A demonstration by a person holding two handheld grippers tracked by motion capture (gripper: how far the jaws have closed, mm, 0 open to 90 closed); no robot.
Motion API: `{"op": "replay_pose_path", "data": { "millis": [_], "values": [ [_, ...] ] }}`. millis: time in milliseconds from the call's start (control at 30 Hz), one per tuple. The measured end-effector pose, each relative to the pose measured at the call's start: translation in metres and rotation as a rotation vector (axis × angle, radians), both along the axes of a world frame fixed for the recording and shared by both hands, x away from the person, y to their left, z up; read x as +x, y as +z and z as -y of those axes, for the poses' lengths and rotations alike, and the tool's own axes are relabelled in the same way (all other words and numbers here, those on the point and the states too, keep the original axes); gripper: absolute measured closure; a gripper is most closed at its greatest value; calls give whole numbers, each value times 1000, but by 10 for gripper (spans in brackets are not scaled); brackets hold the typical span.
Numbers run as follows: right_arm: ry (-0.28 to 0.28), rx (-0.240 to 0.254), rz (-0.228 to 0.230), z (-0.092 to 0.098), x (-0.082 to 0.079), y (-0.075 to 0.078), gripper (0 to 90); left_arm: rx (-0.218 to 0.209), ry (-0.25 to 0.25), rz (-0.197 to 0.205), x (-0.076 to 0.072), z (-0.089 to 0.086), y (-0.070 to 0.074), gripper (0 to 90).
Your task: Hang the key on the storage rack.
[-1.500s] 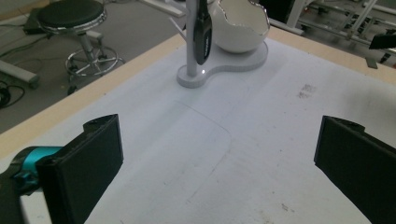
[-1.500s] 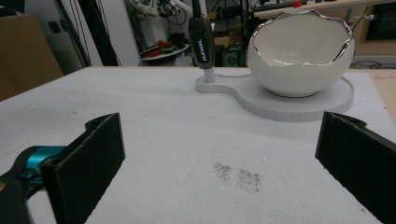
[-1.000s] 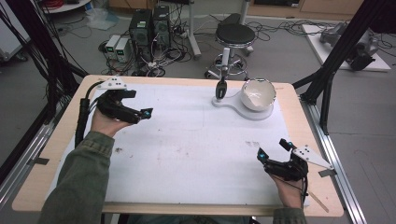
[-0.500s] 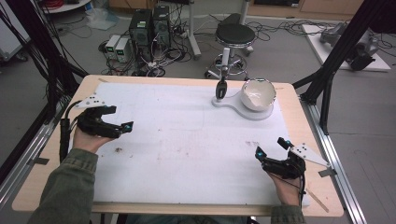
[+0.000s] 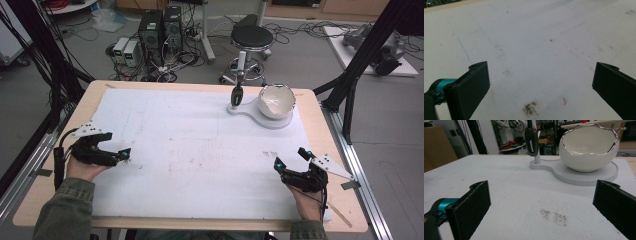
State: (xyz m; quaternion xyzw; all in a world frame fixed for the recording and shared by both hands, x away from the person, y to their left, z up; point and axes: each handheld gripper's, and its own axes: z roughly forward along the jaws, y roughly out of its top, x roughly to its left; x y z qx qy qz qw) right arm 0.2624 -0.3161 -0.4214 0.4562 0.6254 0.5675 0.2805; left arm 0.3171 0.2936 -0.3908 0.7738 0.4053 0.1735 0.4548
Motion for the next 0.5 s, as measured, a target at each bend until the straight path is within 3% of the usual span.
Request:
{"op": "replay_pose_path", "data": {
  "millis": [167, 367, 500],
  "values": [
    [-5, 1, -2, 0, -1, 0, 3, -30, 31, 8, -13, -15, -9, 17],
    [-8, -8, 2, -1, 0, -1, 4, -45, 42, 86, -24, -18, -10, 17],
    [-10, -11, -7, -1, 0, -3, 4, -58, 55, 108, -28, -18, -17, 17]
  ]
}}
